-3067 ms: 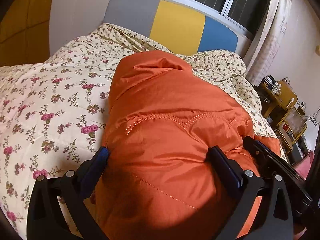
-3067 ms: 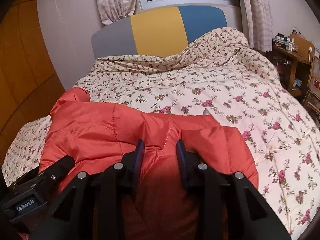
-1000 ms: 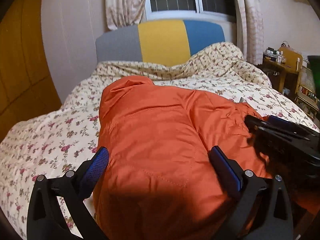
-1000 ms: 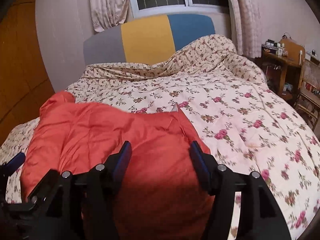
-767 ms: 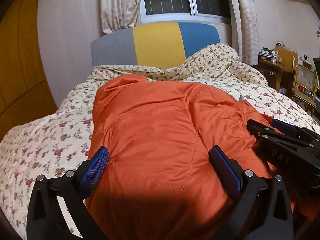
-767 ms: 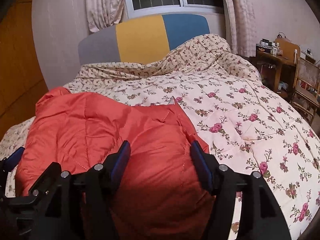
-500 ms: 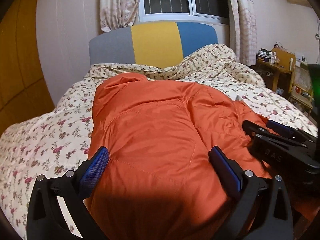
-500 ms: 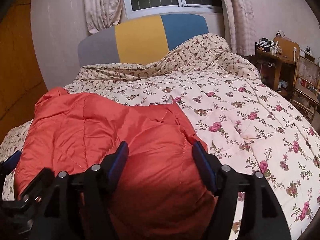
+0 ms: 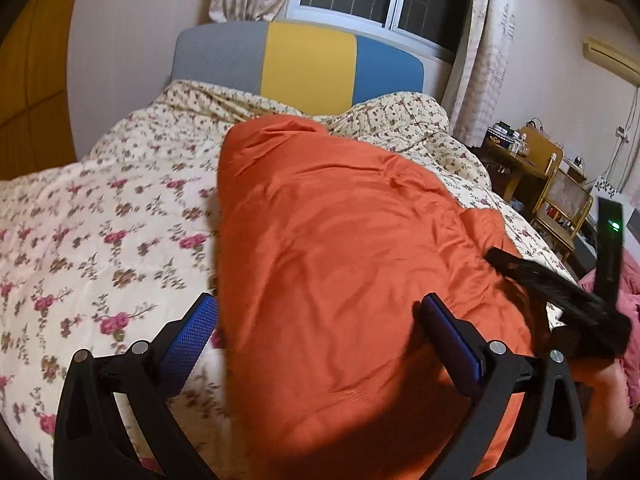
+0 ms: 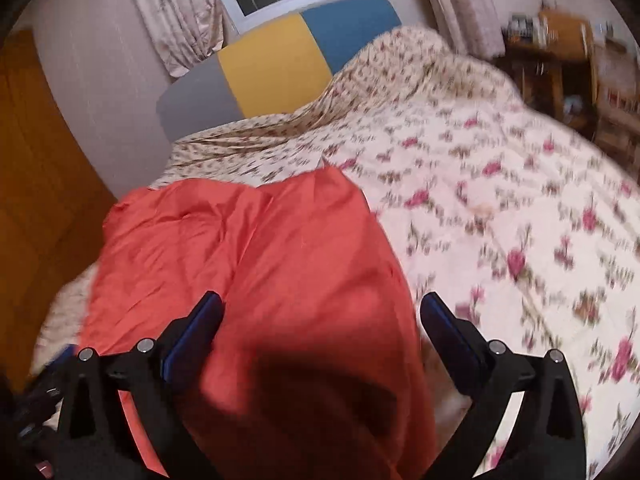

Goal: Fold large clothes

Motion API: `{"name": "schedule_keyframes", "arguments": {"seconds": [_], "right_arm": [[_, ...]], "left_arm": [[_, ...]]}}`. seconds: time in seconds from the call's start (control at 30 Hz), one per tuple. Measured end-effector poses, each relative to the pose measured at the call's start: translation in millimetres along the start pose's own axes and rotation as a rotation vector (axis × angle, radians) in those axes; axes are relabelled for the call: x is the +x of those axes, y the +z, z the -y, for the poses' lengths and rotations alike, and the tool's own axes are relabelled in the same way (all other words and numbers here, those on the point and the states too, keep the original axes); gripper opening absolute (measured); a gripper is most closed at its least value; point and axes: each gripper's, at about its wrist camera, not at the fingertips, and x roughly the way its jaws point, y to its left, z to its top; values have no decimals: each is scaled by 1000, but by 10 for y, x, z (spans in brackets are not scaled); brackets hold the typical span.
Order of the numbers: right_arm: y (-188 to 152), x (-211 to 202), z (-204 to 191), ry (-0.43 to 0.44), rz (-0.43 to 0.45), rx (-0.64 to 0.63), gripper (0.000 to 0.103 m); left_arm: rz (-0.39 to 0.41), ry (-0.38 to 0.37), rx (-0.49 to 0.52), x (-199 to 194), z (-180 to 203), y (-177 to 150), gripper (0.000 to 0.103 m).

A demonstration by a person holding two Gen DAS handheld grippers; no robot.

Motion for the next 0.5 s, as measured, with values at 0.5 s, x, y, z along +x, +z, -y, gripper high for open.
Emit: {"name": "schedule_keyframes", "arguments": {"seconds": [0.5], "right_arm": [[-150,114,338,329,-254,196,95]], "left_arm": [[-231,-335,-225,291,-426,-92,100]]}}
